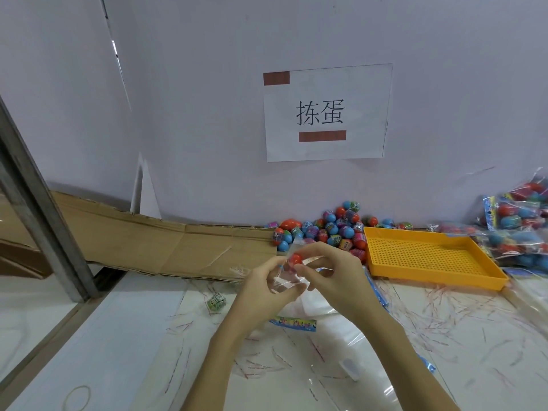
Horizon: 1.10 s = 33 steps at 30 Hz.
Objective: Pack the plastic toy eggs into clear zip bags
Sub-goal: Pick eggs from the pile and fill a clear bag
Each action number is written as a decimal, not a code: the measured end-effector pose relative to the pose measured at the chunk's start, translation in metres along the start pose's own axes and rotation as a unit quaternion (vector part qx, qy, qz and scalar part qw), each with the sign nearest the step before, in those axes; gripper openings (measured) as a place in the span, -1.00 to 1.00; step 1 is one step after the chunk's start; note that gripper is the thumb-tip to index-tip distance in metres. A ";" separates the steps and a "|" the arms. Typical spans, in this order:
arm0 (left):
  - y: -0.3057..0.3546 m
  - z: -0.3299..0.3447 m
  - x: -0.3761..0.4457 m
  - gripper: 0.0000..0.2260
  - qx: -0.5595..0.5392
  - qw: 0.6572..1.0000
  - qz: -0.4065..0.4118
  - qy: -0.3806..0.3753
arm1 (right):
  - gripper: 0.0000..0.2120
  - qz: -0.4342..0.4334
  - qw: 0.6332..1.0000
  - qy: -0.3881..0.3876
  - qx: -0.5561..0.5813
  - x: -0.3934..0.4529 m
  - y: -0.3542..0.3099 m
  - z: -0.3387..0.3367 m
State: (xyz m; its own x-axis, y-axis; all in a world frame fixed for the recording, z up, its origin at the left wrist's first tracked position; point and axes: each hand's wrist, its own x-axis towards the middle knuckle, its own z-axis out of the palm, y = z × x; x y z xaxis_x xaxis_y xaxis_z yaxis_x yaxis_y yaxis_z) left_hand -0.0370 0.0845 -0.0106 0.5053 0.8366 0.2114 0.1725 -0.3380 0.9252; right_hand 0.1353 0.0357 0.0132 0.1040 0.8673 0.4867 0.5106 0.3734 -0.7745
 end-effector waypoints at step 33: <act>0.006 0.002 -0.005 -0.47 0.298 0.933 0.170 0.108 | -0.85 0.022 0.990 -0.140 0.000 -0.005 0.005 0.010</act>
State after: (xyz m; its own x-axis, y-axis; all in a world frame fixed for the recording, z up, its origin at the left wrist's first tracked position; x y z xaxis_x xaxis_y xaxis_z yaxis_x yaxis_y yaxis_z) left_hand -0.0366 0.0773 -0.0069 0.4450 0.6828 0.5794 0.5055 -0.7256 0.4669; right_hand 0.1292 0.0364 0.0032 -0.1151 0.9397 0.3221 0.5111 0.3340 -0.7919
